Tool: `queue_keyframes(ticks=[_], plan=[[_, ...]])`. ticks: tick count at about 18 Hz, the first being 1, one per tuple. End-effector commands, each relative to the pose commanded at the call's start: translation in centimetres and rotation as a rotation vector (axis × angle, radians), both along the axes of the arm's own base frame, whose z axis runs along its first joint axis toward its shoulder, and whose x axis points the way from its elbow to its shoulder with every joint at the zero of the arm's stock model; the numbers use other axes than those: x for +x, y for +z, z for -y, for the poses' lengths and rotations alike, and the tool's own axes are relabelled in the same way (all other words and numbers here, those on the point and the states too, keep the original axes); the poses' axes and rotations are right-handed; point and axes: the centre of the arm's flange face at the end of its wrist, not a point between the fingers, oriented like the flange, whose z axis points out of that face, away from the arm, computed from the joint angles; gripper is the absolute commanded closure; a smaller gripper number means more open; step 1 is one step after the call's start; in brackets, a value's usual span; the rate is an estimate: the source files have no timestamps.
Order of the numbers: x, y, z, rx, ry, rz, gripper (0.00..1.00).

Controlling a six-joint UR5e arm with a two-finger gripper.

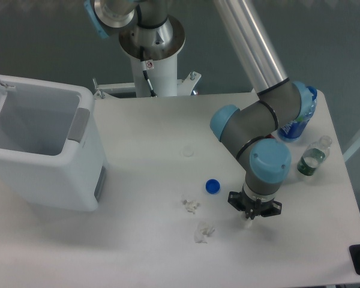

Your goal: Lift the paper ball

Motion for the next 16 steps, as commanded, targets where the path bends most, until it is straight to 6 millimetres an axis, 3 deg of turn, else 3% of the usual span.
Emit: queue_keyframes(ticks=[7,14,16], plan=[[0.0,7.7,1.7,-0.032,-0.228,-0.015,0.96],[1.2,14.9,4.7,-0.078,-0.285,0.078,0.93],[1.7,16.1,5.4,-0.079,-0.283,0.088,0.93]])
